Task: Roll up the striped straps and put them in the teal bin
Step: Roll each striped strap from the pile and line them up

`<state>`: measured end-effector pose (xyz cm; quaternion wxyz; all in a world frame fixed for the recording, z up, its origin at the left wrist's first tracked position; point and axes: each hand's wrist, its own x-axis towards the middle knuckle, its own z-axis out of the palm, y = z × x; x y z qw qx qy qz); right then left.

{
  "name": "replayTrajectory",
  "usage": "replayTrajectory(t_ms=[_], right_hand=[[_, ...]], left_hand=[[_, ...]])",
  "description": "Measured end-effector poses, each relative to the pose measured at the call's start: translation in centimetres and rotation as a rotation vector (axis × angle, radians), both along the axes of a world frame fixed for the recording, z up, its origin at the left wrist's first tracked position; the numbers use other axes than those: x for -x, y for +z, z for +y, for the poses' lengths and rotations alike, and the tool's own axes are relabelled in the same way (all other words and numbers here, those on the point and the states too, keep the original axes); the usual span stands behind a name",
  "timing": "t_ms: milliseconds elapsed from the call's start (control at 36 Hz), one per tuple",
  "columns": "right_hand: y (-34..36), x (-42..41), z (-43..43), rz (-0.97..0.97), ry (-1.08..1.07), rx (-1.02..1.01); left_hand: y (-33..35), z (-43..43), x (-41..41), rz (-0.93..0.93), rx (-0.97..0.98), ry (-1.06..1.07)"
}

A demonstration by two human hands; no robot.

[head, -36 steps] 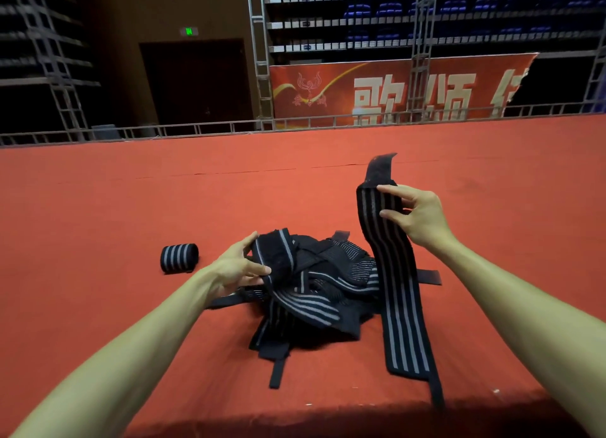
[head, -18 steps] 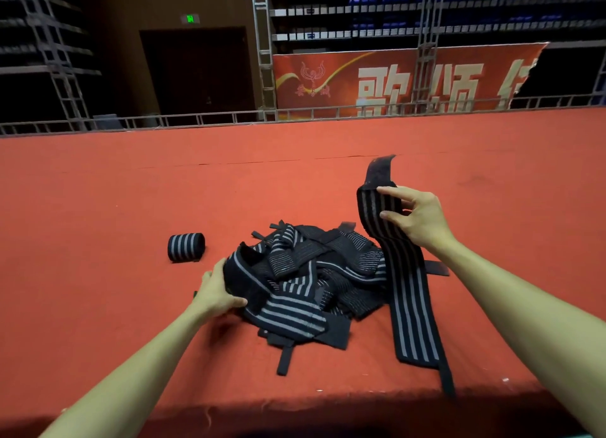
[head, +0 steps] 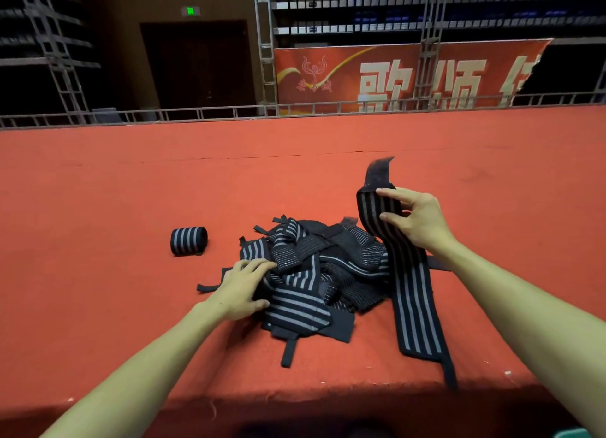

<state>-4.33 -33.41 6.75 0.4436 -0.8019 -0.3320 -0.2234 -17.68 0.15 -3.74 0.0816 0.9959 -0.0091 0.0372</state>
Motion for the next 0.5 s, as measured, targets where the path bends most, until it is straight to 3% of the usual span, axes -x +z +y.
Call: replayTrajectory(t_ms=[83, 139, 278, 361, 500], right_hand=[[0.2, 0.2, -0.2, -0.01, 0.0, 0.013], [0.2, 0.2, -0.4, -0.013, -0.011, 0.017], [0.0, 0.2, -0.4, 0.003, -0.028, 0.014], [-0.2, 0.2, -0.3, 0.01, -0.029, 0.029], [-0.2, 0.6, -0.1, 0.012, -0.023, 0.035]], left_hand=[[-0.5, 1.4, -0.1, -0.062, 0.163, -0.113], [-0.8, 2.2, 0.0, -0.087, 0.167, -0.141], [-0.9, 2.5, 0.7, -0.163, -0.133, -0.055], [-1.3, 2.6, 0.6, -0.227, -0.309, -0.11], [-1.4, 1.2, -0.1, -0.194, -0.376, -0.262]])
